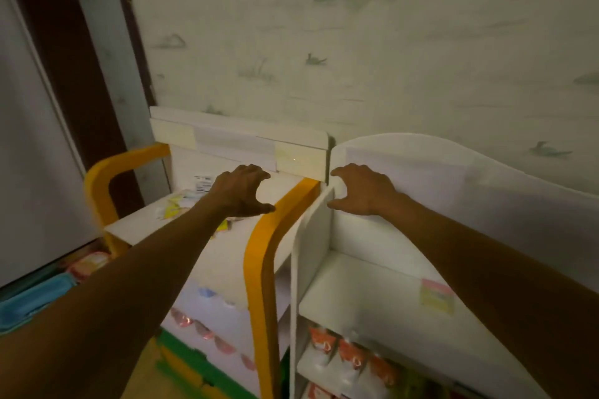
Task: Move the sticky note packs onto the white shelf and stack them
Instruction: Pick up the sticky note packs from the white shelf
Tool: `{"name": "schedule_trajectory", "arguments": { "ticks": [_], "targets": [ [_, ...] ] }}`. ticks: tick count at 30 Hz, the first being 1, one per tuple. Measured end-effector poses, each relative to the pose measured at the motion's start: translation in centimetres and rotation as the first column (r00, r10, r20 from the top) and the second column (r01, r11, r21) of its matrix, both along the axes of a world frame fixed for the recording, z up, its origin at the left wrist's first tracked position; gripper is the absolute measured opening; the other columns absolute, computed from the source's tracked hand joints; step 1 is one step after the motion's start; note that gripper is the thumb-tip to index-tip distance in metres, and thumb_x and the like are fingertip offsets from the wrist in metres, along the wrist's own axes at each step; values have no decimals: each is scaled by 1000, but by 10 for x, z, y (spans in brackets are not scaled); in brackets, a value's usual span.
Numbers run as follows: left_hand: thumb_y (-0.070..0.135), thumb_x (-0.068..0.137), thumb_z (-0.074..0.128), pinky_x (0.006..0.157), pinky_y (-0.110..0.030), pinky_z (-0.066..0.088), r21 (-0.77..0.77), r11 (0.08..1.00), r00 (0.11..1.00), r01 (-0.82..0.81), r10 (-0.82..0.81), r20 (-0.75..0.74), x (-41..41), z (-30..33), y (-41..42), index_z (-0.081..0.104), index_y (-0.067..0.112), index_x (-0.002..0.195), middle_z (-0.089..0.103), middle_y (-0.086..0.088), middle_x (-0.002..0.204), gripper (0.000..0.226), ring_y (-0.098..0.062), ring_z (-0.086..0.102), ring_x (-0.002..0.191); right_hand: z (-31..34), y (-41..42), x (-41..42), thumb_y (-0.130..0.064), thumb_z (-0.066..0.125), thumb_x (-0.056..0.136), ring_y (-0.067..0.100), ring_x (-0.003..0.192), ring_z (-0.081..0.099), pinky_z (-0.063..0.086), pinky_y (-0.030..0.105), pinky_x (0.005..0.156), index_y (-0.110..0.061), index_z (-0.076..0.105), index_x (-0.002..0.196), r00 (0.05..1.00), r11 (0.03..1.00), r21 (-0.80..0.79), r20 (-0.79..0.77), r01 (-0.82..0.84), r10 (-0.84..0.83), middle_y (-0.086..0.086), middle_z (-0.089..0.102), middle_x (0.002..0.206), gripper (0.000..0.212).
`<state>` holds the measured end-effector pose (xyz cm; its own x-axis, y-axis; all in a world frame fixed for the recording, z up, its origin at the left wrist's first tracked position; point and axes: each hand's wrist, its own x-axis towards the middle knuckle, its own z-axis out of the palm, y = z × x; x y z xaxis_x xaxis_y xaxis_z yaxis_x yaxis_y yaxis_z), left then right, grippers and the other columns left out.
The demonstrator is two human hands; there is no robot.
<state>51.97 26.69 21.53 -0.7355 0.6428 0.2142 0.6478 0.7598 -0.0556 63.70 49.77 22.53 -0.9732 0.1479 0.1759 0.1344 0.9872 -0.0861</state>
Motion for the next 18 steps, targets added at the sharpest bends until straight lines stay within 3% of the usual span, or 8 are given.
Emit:
{"name": "schedule_trajectory", "arguments": {
  "ticks": [9, 18],
  "targets": [
    [65, 78, 60, 107, -41, 35, -46, 994, 995, -99, 99, -11, -66, -1, -177, 32, 26, 145, 31, 0, 154, 83, -21, 30, 140, -11, -138, -93, -59, 59, 84, 26, 134, 37, 37, 41, 104, -29, 31, 146, 999, 1000, -4, 31, -15, 15, 1, 36, 150, 75],
    [64, 78, 61, 109, -42, 35, -16, 979, 979, -202, 202, 29, -123, -16, -269, 35, 24, 144, 35, 0, 152, 81, -21, 32, 138, -21, -222, -175, -60, 60, 83, 25, 136, 37, 36, 40, 106, -29, 34, 145, 996, 997, -2, 44, -71, 71, 1, 36, 150, 75]
  ]
}}
